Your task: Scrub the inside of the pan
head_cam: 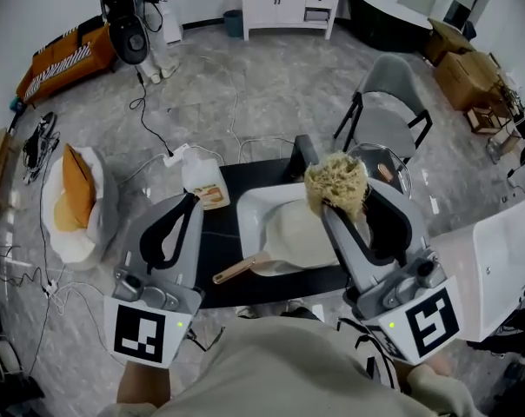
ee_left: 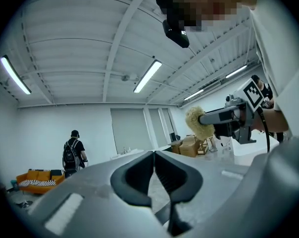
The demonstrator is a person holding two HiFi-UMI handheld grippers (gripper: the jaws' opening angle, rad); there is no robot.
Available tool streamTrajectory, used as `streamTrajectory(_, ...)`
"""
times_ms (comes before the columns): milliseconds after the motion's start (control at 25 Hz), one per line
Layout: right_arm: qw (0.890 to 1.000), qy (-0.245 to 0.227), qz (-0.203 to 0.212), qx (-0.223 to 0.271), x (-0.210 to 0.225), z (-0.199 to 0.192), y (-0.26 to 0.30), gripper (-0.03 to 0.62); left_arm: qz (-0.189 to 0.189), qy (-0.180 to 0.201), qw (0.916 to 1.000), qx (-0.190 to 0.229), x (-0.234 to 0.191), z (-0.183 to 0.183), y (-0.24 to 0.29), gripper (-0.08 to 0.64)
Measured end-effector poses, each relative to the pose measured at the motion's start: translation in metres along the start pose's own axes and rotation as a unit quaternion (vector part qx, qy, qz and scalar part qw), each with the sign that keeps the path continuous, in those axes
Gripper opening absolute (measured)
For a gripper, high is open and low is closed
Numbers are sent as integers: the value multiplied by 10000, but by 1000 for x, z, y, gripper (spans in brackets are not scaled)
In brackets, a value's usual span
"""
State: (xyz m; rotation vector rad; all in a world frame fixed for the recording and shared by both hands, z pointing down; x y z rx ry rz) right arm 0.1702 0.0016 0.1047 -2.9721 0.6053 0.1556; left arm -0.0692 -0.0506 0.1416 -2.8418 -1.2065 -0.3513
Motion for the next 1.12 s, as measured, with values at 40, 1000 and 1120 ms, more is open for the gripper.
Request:
streamTrajectory(40, 10000, -7, 0, -13, 0, -1, -2, 155, 25, 6, 10000, 22, 1, -1, -2, 11)
streamTrajectory(1000, 9978, 297, 94, -590, -6, -37, -7, 153, 143, -24, 9994, -326, 10, -37, -6, 2)
streamTrajectory(1120, 9975, 297, 93, -635, -6, -39, -5, 153, 168, -83, 9993, -323, 8, -38, -7, 2)
Point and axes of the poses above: the fingertips, and each gripper's own axes: y forward along the fingers, x to its right, z out of its top, the point moved 8 cm from there along -y, backward along the fingers, and after that the axes turned 4 degrees about -z, right-handed, at the moved point
